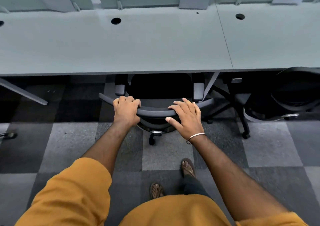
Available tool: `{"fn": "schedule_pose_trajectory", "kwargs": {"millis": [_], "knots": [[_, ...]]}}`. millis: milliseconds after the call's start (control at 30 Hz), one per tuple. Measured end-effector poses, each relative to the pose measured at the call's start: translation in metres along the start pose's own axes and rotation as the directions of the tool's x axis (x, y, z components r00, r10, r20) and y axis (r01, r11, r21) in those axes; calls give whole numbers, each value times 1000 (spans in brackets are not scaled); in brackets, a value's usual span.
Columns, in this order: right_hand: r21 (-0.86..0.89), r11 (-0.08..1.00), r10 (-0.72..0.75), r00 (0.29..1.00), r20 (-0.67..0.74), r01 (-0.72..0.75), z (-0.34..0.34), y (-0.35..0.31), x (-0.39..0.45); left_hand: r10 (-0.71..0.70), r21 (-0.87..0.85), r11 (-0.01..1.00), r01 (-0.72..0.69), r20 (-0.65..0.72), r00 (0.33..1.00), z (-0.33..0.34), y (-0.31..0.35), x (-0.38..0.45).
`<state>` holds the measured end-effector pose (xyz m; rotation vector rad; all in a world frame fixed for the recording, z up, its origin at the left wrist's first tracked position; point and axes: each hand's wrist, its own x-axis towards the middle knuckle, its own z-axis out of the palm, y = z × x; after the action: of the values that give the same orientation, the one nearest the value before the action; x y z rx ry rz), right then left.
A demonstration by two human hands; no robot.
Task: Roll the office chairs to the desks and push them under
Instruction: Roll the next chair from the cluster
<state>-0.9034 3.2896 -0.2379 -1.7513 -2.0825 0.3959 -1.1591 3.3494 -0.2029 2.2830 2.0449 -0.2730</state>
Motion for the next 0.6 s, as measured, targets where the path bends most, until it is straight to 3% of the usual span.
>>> {"fn": "schedule_pose_trajectory", "kwargs": {"millis": [200,400,500,600], "knots": [[-63,998,6,1000,-21,-7,-13,40,44,97,-125,988,-88,69,993,-14,21,44],[-109,994,-23,1000,13,24,-46,113,106,251,-341,905,-255,-56,966,-20,63,95],[-135,991,15,999,45,-9,-59,144,137,224,-419,874,-244,-98,970,-27,90,126],[-218,976,41,998,53,-28,-63,163,154,204,-375,902,-216,-70,976,-30,112,154]]}}
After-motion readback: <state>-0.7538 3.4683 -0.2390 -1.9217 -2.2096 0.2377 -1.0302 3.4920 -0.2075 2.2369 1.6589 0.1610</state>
